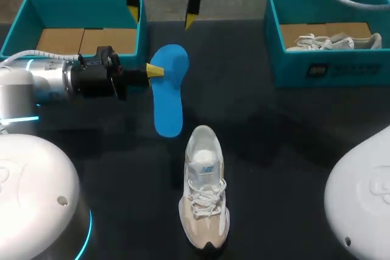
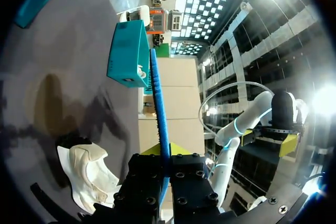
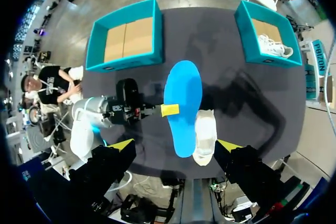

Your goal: Take the shoe out of the shoebox, open the shoe tongue, remove and reinsert the insole, then place the shoe into the shoebox

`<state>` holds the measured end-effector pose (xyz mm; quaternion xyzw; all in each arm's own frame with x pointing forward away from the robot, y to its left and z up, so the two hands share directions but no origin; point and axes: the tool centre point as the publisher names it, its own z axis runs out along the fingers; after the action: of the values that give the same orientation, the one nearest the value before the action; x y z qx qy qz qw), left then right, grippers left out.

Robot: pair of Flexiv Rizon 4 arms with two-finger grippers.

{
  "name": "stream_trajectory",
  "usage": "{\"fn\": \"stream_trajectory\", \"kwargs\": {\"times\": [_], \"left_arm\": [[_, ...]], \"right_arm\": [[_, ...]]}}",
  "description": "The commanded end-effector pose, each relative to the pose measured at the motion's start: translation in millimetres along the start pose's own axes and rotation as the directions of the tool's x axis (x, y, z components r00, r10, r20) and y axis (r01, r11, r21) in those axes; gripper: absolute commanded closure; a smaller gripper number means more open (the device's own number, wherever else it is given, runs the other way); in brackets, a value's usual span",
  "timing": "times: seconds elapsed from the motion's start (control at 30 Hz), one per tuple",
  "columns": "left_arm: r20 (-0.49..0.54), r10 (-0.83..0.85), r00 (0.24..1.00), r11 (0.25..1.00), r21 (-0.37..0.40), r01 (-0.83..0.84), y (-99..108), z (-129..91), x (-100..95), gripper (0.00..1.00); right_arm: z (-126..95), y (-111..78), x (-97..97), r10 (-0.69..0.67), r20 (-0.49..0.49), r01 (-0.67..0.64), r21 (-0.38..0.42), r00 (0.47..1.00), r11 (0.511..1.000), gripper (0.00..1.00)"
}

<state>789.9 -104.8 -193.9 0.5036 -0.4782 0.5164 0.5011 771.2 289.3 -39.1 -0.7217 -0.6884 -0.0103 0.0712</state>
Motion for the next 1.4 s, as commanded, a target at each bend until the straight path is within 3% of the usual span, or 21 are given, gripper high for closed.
{"fn": "stream_trajectory", "kwargs": {"times": [0.03, 0.17, 0.33, 0.57, 0.7, 0.93, 1.13, 1.27, 1.33, 1.4], "left_arm": [[0.004, -0.001, 1.000, 1.000, -0.002, 0.001, 0.7, -0.8, 1.0, 1.00], [0.004, -0.001, 1.000, 1.000, -0.002, 0.001, 0.7, -0.8, 1.0, 1.00], [0.004, -0.001, 1.000, 1.000, -0.002, 0.001, 0.7, -0.8, 1.0, 1.00], [0.004, -0.001, 1.000, 1.000, -0.002, 0.001, 0.7, -0.8, 1.0, 1.00], [0.004, -0.001, 1.000, 1.000, -0.002, 0.001, 0.7, -0.8, 1.0, 1.00], [0.004, -0.001, 1.000, 1.000, -0.002, 0.001, 0.7, -0.8, 1.0, 1.00], [0.004, -0.001, 1.000, 1.000, -0.002, 0.001, 0.7, -0.8, 1.0, 1.00], [0.004, -0.001, 1.000, 1.000, -0.002, 0.001, 0.7, -0.8, 1.0, 1.00], [0.004, -0.001, 1.000, 1.000, -0.002, 0.001, 0.7, -0.8, 1.0, 1.00], [0.004, -0.001, 1.000, 1.000, -0.002, 0.001, 0.7, -0.8, 1.0, 1.00]], "right_arm": [[0.9, -1.8, 5.9, 0.002, 0.149, -0.001, -0.010, 0.989, 1.000, 0.00], [2.2, -3.8, 4.2, -0.003, 0.109, 0.005, -0.022, 0.994, 1.000, 0.00], [5.6, -6.1, -10.8, -0.023, -0.114, 0.023, -0.008, 0.993, 1.000, 0.00], [2.1, -11.6, -32.1, -0.020, -0.294, 0.017, -0.015, 0.956, 1.000, 0.00], [3.6, -14.0, -43.9, -0.043, -0.459, 0.030, -0.036, 0.887, 0.999, 0.00], [11.3, -17.1, -54.6, -0.058, -0.628, 0.032, -0.052, 0.776, 0.998, 0.00], [16.8, -18.0, -58.6, -0.038, -0.683, 0.013, -0.042, 0.730, 0.999, 0.00], [24.2, -17.1, -63.6, -0.052, -0.756, 0.032, -0.041, 0.653, 0.999, 0.00], [28.8, -16.3, -67.4, -0.063, -0.808, 0.043, -0.046, 0.586, 0.998, 0.00], [33.1, -16.3, -71.5, -0.053, -0.816, 0.037, -0.038, 0.575, 0.999, 0.00]]}}
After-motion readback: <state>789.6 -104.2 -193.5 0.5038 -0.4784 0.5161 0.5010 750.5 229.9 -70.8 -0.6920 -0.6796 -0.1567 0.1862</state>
